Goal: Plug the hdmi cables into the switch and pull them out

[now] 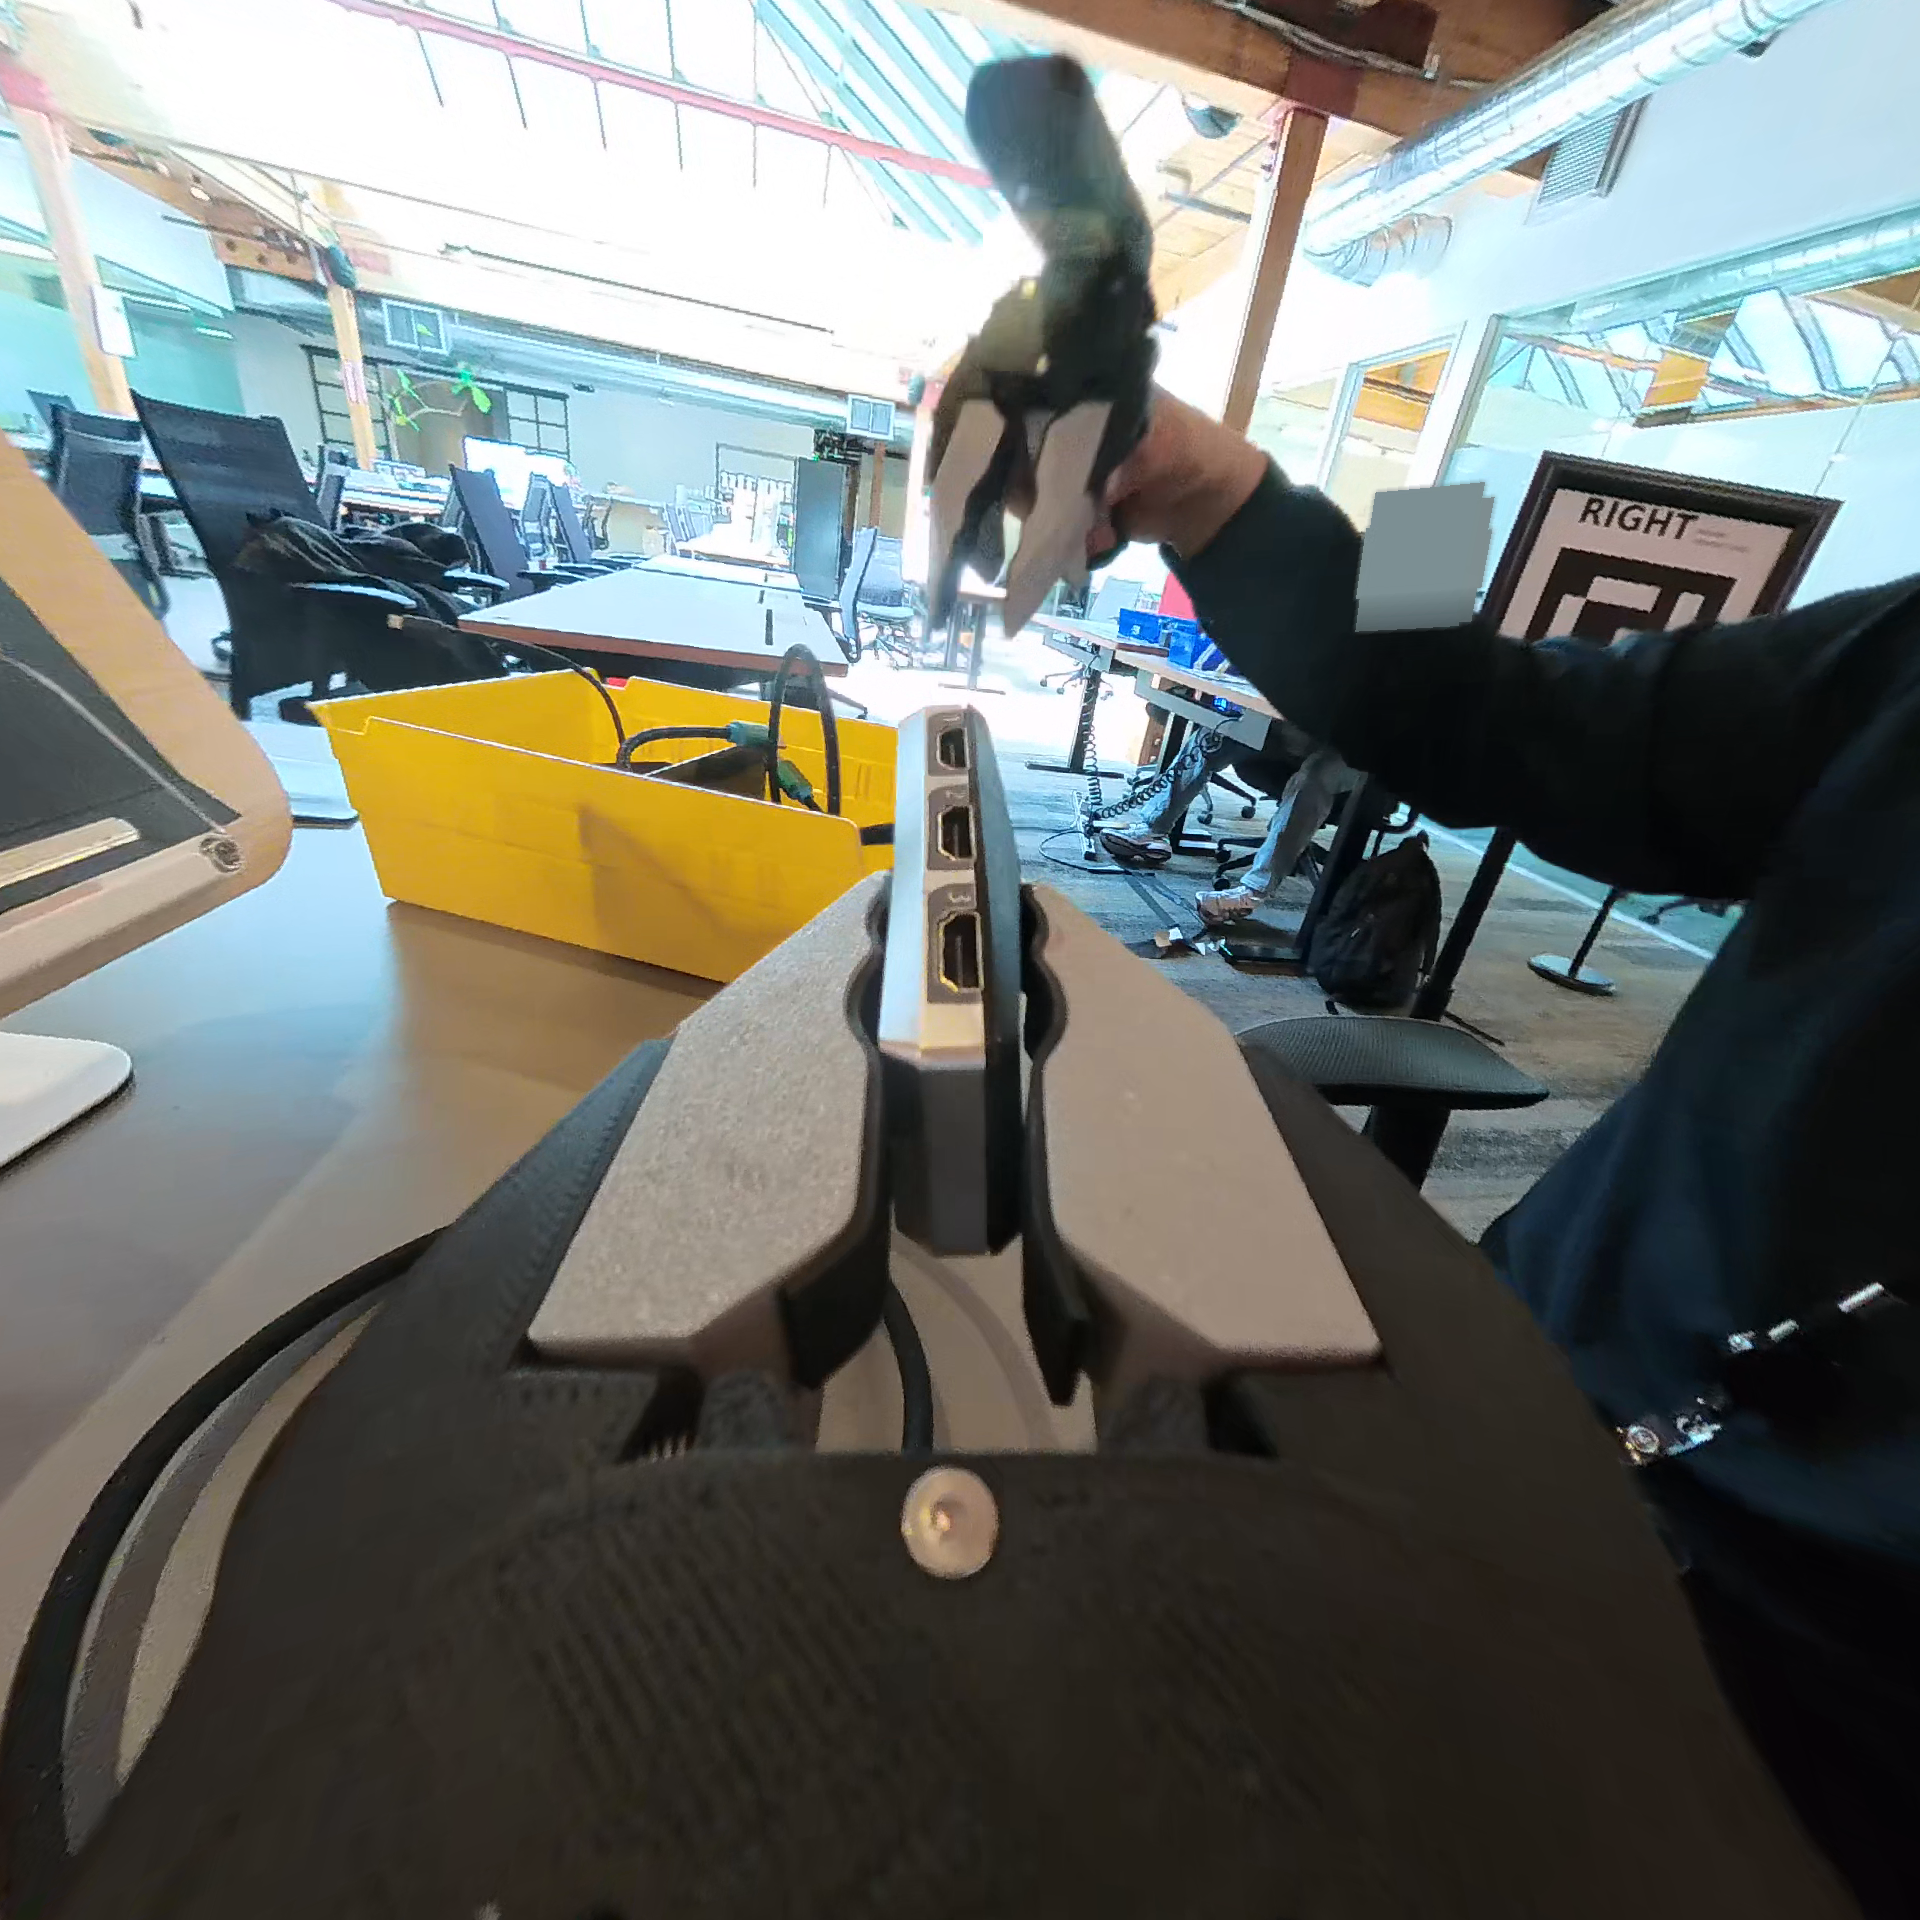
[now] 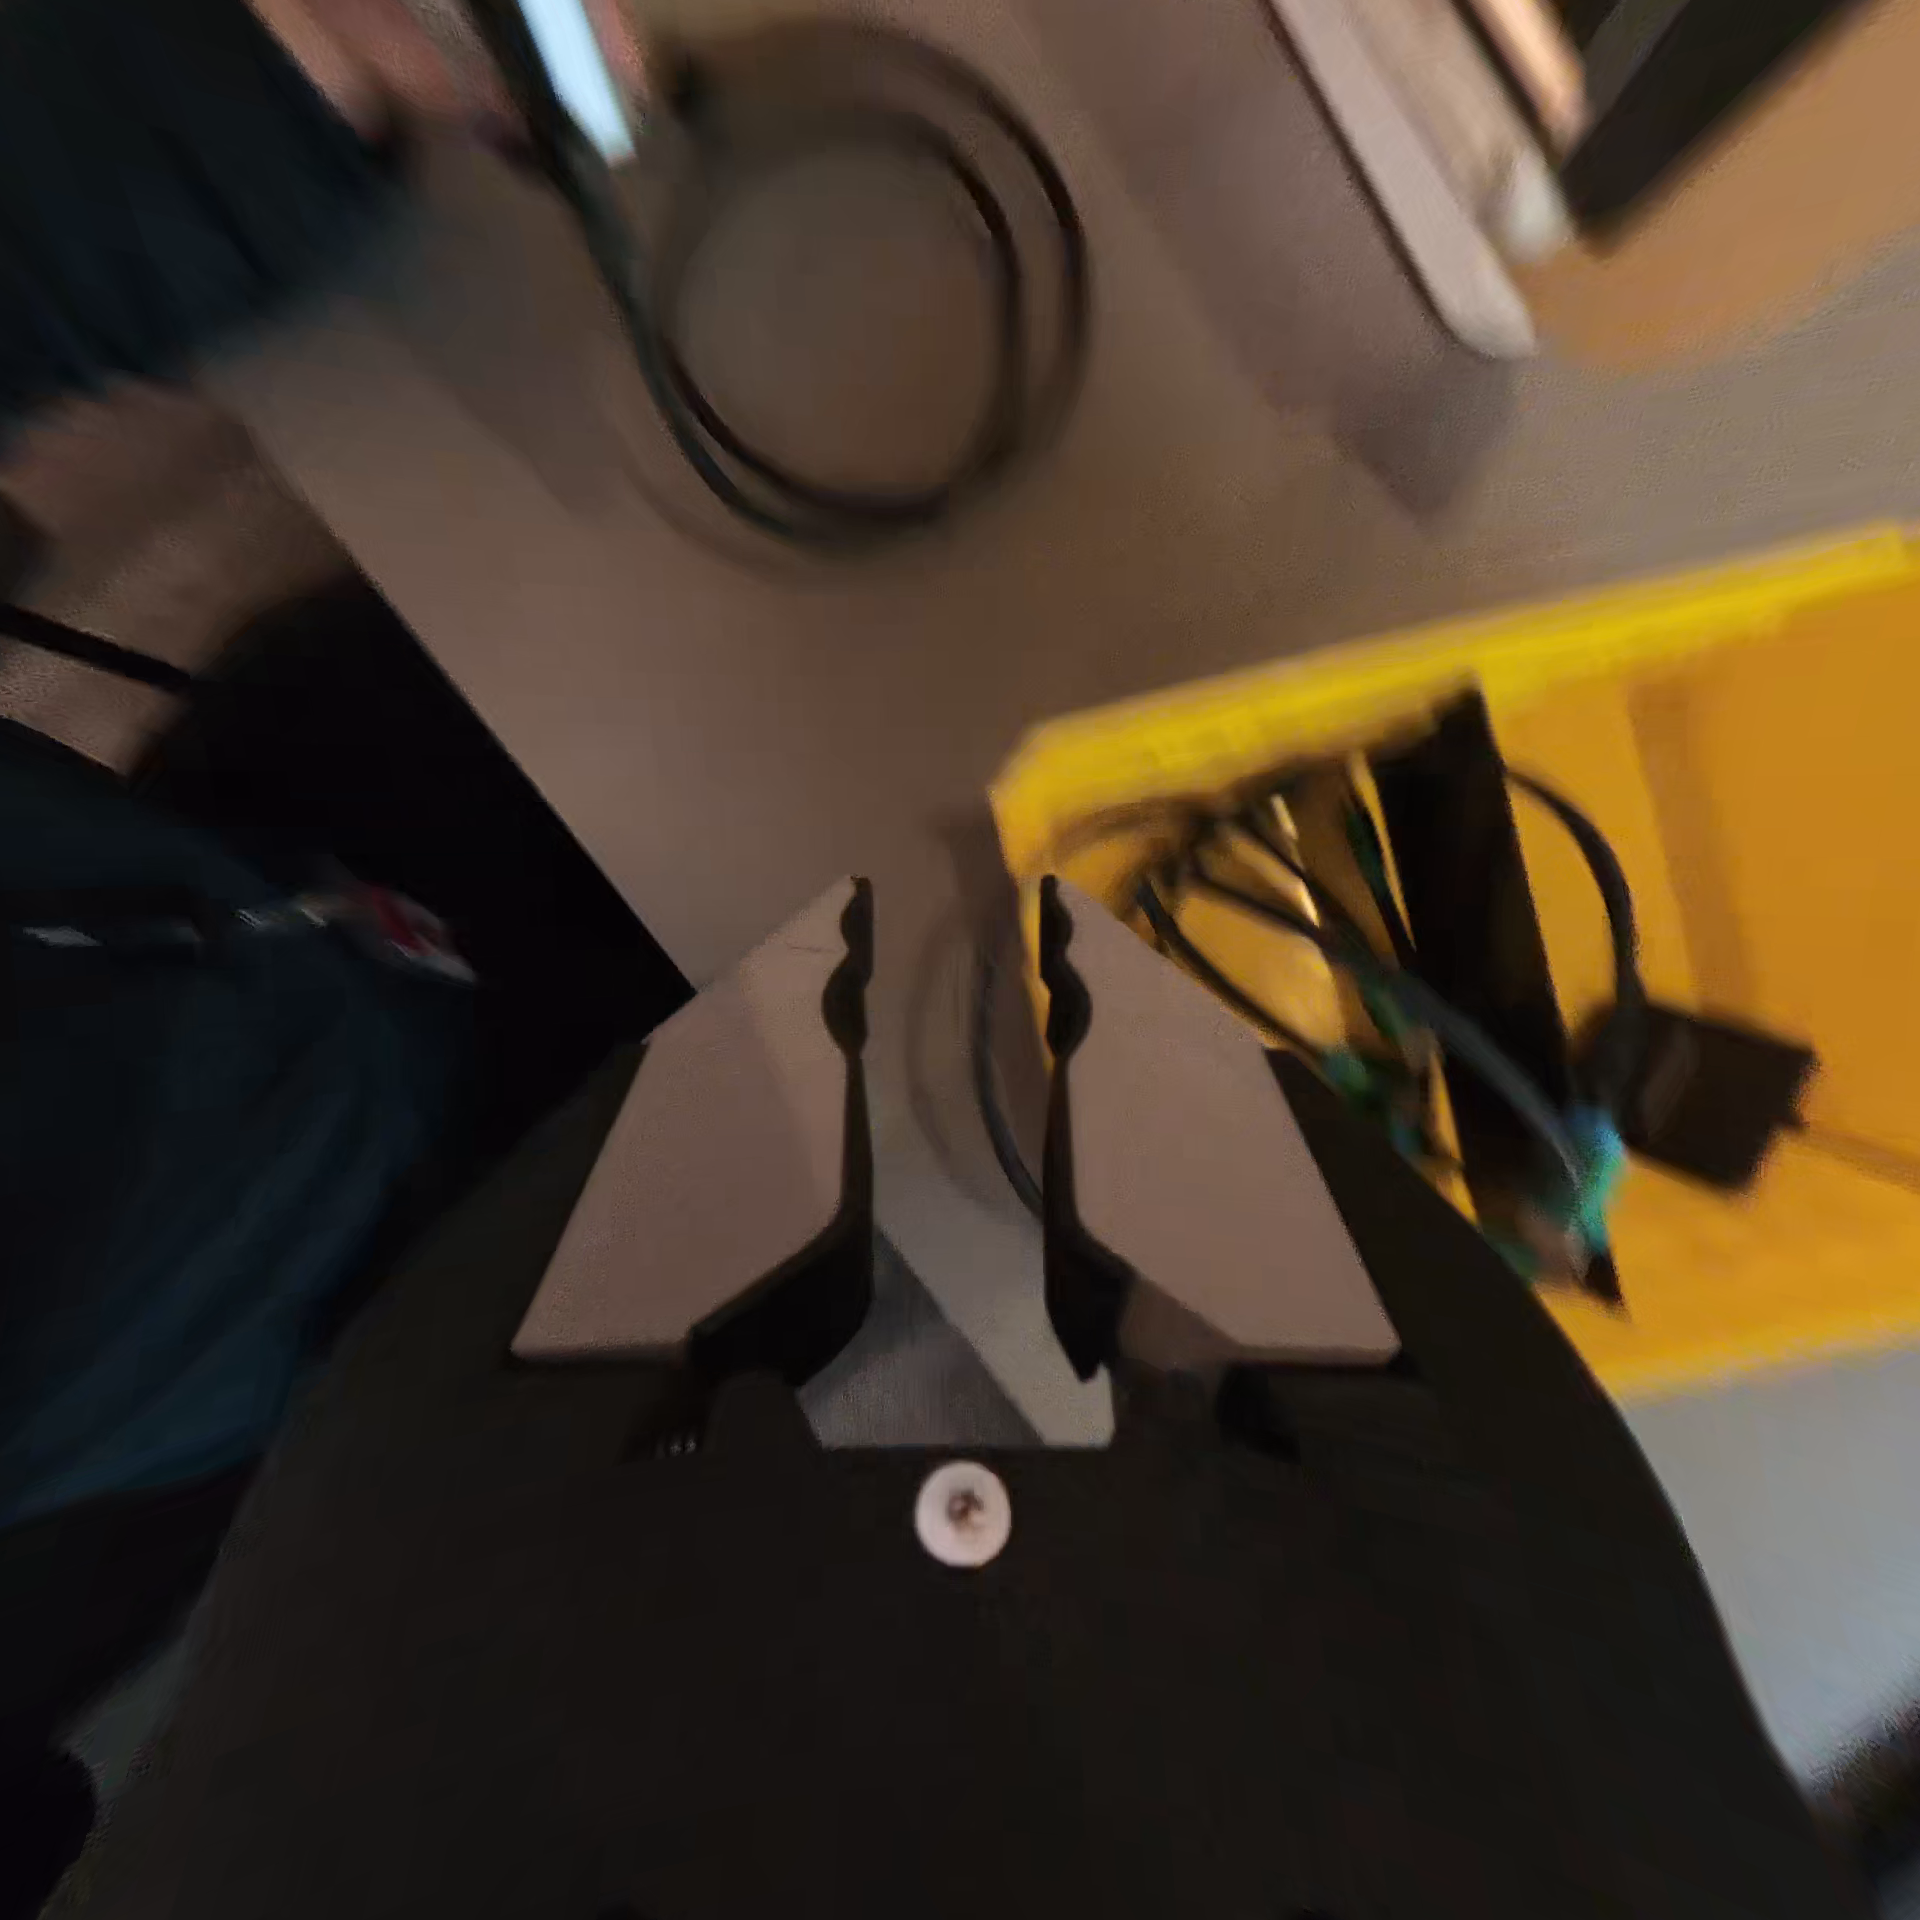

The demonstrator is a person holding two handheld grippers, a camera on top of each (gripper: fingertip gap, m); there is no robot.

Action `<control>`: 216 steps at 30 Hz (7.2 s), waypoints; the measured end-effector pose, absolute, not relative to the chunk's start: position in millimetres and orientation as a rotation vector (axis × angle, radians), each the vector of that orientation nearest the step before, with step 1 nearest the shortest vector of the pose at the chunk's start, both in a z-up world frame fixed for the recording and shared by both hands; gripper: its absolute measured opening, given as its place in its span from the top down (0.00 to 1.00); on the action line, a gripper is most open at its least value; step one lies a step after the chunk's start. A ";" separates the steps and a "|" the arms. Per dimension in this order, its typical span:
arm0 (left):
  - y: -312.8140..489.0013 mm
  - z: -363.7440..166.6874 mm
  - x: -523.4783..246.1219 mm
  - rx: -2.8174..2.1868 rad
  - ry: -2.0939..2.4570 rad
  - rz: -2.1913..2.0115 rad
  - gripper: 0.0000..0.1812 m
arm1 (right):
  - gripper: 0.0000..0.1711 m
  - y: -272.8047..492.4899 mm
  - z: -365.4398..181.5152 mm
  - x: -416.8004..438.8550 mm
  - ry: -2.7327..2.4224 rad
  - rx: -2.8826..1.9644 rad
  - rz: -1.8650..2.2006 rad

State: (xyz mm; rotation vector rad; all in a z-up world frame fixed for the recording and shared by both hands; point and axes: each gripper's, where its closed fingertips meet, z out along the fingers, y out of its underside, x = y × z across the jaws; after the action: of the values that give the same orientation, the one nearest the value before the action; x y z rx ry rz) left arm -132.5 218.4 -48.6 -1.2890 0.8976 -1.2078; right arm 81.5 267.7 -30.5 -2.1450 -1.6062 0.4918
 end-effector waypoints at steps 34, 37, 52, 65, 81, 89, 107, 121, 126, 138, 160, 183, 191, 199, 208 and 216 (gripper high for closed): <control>255.8 -35.4 -174.6 -1.301 0.542 -1.181 0.97 | 0.90 283.7 230.7 24.8 -1.143 -1.430 0.786; 257.9 -39.0 -172.8 -1.315 0.541 -1.185 0.98 | 0.90 292.3 279.6 57.9 -1.046 -1.356 0.694; 263.3 -46.3 -173.3 -1.339 0.527 -1.176 1.00 | 0.90 394.7 291.5 101.5 -0.937 -1.569 0.232; 265.4 -52.1 -168.6 -1.375 0.543 -1.154 1.00 | 0.90 446.1 171.7 89.9 -1.085 -1.785 0.346; 263.7 -70.7 -149.9 -1.457 0.635 -1.135 1.00 | 0.89 479.3 -143.5 110.6 -1.272 -2.671 0.121; 270.9 -78.6 -151.0 -1.506 0.613 -1.092 0.99 | 0.79 465.1 -5.5 42.9 -1.120 -2.232 0.401; 317.4 -103.3 -200.3 -1.695 0.387 -0.643 0.61 | 0.38 334.9 -87.1 -192.9 -1.055 -1.570 0.929; 323.3 -125.4 -195.6 -1.766 0.437 -0.538 0.70 | 0.40 354.1 -94.3 -172.8 -0.998 -1.499 0.984; 310.0 -125.0 -200.5 -1.761 0.401 -0.407 0.67 | 0.38 358.8 -119.5 -165.5 -0.987 -1.588 0.822; 180.6 -160.9 -175.7 -2.025 0.293 -0.066 0.68 | 0.40 282.2 -105.7 -103.9 -0.977 -1.507 0.715; 78.6 -130.5 -302.2 -1.946 -0.072 0.031 0.64 | 0.80 337.8 -134.6 31.1 -0.749 -1.918 0.113; 91.4 -75.1 -397.9 -1.814 -0.104 0.393 0.99 | 0.87 235.7 -137.9 46.3 -1.042 -1.964 0.360; 46.5 1.9 -388.8 -1.626 -0.078 0.468 0.98 | 0.83 150.1 -136.9 -100.2 -1.221 -1.890 0.426; 21.5 16.8 -400.6 -1.514 -0.132 0.496 0.98 | 0.77 45.1 -133.7 -298.1 -1.476 -1.747 0.619; -4.7 29.0 -419.6 -1.465 -0.170 0.529 0.98 | 0.74 -11.6 -39.0 -322.4 -1.432 -1.394 0.843; 4.5 62.5 -331.5 -1.406 0.023 0.479 0.99 | 0.74 90.0 -34.3 -163.3 -1.271 -1.490 0.806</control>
State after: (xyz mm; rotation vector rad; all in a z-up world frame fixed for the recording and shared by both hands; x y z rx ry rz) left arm -331.5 4.5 62.5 -1.4057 0.0234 0.4789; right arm -163.3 90.0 -34.3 -1.4905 -1.2709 0.8059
